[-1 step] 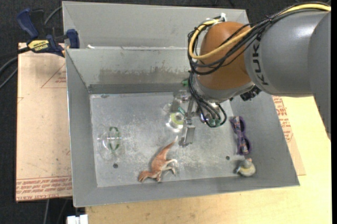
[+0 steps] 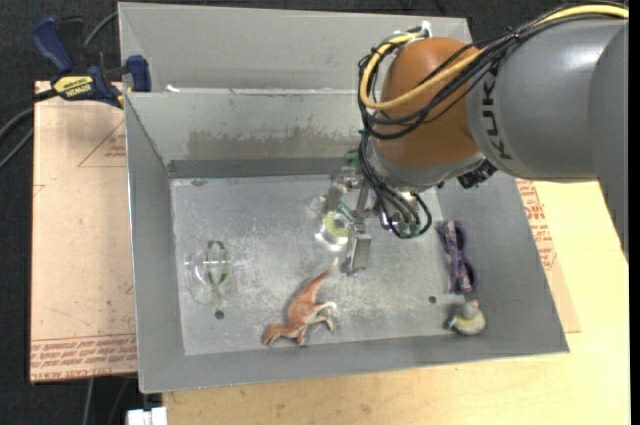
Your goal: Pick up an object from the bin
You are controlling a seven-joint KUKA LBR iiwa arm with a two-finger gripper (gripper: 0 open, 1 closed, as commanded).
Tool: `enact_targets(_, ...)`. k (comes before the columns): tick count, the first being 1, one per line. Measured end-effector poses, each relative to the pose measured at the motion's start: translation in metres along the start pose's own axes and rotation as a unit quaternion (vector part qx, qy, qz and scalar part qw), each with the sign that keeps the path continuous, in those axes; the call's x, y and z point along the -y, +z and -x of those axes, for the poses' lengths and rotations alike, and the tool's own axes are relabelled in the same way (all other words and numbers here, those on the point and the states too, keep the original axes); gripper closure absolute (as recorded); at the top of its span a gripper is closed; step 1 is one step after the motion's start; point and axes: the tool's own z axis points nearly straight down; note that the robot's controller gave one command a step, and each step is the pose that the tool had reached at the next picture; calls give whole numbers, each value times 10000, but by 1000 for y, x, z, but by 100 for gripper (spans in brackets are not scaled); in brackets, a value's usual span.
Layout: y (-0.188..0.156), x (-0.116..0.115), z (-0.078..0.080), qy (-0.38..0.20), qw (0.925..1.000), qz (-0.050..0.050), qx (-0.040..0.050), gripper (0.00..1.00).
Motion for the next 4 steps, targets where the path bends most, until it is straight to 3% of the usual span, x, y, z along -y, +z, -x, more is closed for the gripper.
enact_targets(1, 1, 0, -1, -7, 10000, 2, 16, 0)
enact_targets(2, -4, 25, 31, -2479, 9688, 7, 18, 100)
enact_targets(3, -4, 25, 31, -2480, 9688, 9, 17, 100)
enact_targets(4, 12, -36, 11, -1978, 9802, 25, 20, 100)
